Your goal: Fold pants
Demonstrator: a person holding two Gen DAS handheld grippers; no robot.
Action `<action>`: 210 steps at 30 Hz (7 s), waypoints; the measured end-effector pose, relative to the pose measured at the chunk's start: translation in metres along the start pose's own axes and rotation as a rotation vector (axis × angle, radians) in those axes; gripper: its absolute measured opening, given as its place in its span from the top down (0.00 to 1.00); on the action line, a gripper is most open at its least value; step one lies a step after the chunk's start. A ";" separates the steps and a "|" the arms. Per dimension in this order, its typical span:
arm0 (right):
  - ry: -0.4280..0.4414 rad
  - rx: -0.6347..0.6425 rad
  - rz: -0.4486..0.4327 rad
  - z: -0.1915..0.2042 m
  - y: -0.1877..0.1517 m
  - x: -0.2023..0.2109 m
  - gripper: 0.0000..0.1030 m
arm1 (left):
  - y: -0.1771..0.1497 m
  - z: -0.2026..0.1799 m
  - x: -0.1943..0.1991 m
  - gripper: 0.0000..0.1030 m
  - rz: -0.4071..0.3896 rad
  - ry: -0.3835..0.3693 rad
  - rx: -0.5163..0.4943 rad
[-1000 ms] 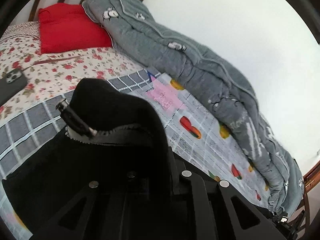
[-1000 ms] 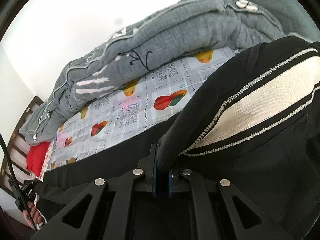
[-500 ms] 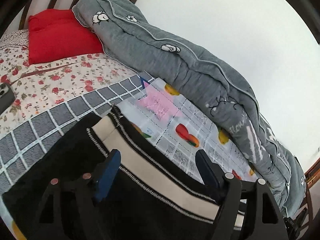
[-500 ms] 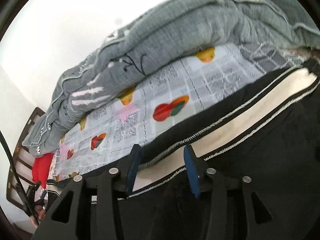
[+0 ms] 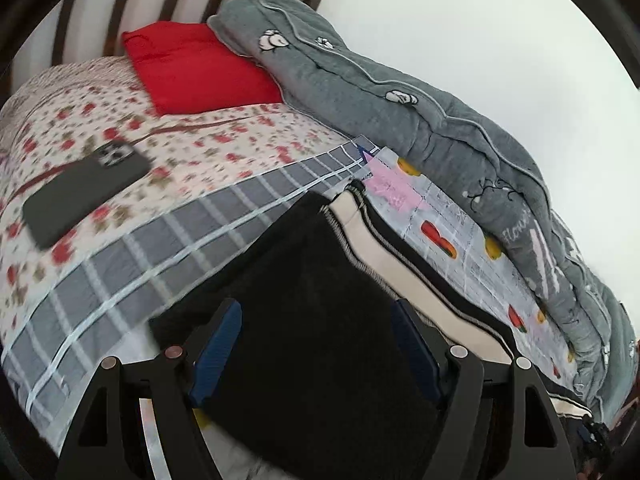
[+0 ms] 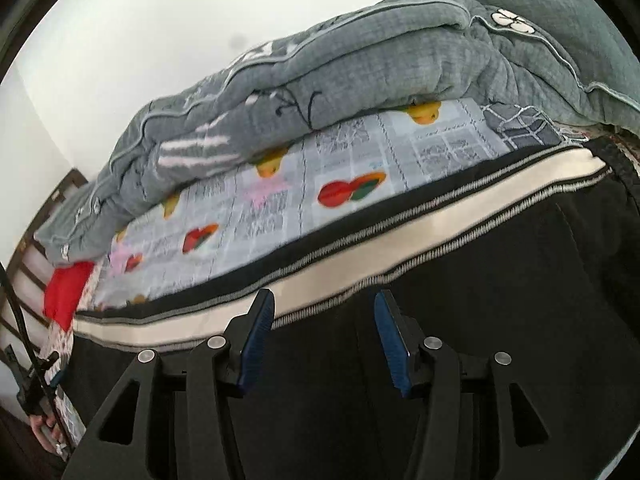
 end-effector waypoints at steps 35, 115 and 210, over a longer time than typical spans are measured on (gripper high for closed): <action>-0.068 -0.004 0.038 0.003 -0.062 0.044 0.50 | -0.019 0.076 0.007 0.95 -0.024 -0.057 0.186; -0.187 -0.222 -0.085 -0.154 -0.080 0.110 0.44 | -0.019 0.074 -0.001 0.82 -0.039 0.028 0.224; 0.191 0.019 0.163 0.075 -0.111 -0.002 0.71 | -0.188 -0.146 0.063 0.26 0.100 -0.138 -0.697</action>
Point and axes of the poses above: each gripper's, at about its wrist camera, not at the fingertips, and x roughly against the way its jaws point, z to its left, y to its top, the point moved 2 cm from there along -x, roughly the way its jaws point
